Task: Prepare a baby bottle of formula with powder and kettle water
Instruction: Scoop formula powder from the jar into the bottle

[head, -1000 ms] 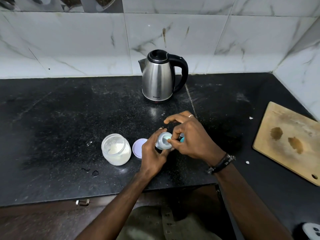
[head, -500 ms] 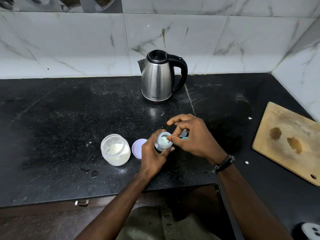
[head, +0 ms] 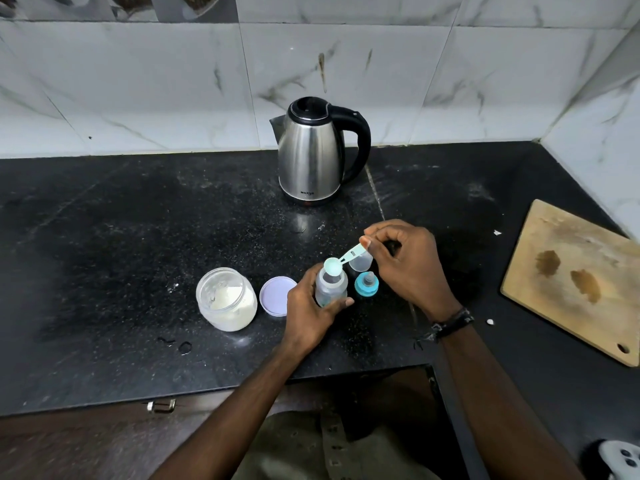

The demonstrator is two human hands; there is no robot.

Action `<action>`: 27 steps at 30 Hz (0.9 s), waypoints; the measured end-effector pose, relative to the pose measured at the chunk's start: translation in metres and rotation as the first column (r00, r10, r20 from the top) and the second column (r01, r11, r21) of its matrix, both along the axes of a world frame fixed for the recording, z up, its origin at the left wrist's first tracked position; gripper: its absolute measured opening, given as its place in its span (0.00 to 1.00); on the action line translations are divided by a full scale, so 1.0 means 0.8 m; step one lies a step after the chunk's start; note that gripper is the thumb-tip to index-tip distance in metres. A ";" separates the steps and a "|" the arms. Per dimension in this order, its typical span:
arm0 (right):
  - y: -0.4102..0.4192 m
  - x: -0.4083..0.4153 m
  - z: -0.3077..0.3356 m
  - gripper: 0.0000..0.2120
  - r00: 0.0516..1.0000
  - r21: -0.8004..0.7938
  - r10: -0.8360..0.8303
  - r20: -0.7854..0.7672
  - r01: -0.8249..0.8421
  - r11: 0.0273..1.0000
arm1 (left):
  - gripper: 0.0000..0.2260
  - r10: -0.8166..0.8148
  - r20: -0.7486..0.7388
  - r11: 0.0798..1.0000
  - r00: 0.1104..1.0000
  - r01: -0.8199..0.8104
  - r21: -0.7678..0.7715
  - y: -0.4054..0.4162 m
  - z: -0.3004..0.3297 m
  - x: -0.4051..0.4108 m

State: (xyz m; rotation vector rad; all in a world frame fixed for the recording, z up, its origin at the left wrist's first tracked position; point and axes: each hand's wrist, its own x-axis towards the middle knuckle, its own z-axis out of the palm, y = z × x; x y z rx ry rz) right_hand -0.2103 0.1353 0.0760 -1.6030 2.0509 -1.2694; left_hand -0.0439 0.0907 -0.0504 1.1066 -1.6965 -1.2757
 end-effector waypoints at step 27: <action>-0.019 -0.004 -0.008 0.10 0.831 0.192 -0.270 0.487 0.200 0.961 | 0.53 0.020 0.010 0.996 1.000 -0.019 -0.089 0.011 0.020 0.012</action>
